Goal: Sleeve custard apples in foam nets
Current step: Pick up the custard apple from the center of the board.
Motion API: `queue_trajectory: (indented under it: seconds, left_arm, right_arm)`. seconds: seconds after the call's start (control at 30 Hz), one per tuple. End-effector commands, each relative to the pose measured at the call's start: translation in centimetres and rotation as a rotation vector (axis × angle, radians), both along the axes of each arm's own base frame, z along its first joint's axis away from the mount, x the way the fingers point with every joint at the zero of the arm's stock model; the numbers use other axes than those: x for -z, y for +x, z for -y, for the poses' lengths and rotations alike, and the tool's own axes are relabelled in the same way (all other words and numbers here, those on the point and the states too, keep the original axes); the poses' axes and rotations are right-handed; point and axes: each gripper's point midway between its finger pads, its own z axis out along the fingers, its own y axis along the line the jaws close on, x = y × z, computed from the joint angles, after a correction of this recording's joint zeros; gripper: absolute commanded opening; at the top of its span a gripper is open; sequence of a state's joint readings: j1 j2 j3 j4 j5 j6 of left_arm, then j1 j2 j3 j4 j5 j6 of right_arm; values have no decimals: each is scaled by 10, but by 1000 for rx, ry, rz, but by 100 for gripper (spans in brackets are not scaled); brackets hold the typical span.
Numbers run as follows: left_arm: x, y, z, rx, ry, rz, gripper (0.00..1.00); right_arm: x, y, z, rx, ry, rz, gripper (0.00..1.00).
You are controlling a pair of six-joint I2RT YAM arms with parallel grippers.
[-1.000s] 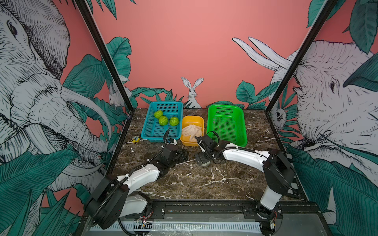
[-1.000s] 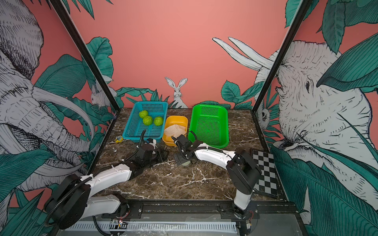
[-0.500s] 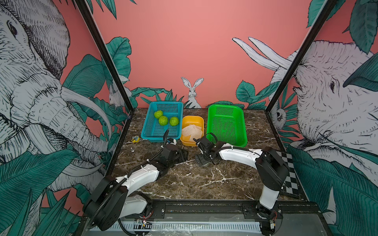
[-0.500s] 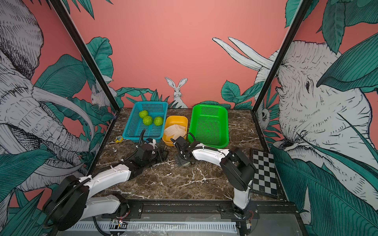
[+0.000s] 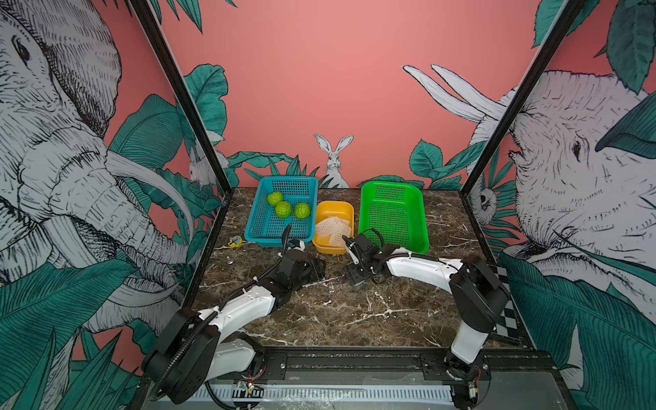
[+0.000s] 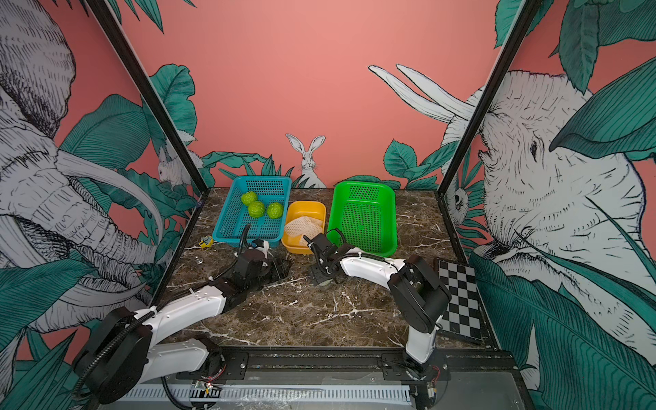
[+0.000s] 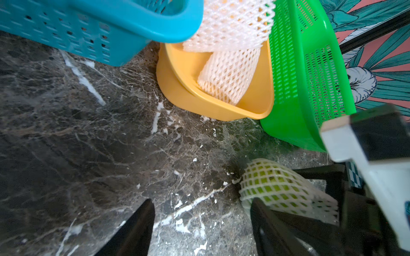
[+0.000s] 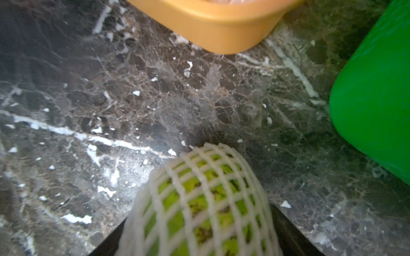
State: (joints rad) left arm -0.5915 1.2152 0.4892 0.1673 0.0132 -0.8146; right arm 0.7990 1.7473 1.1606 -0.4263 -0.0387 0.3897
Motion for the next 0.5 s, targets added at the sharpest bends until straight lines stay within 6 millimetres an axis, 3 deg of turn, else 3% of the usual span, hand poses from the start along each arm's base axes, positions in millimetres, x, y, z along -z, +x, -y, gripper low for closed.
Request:
queue_trajectory:
  seconds: [0.0,0.1,0.2,0.47]
  left_arm:
    - [-11,8,-8,-35,-4,40,73]
    - [-15,12,-12,-49,-4,55,79]
    - [-18,15,-16,-61,-1,64,99]
    - [-21,15,-19,-57,19,77,99]
  right_arm:
    - [-52,5,-11,-8,187,41,77]
    - [-89,1,-8,-44,284,62,78]
    - [-126,-5,-5,-106,383,83,78]
    - [-228,-26,7,-302,558,203,81]
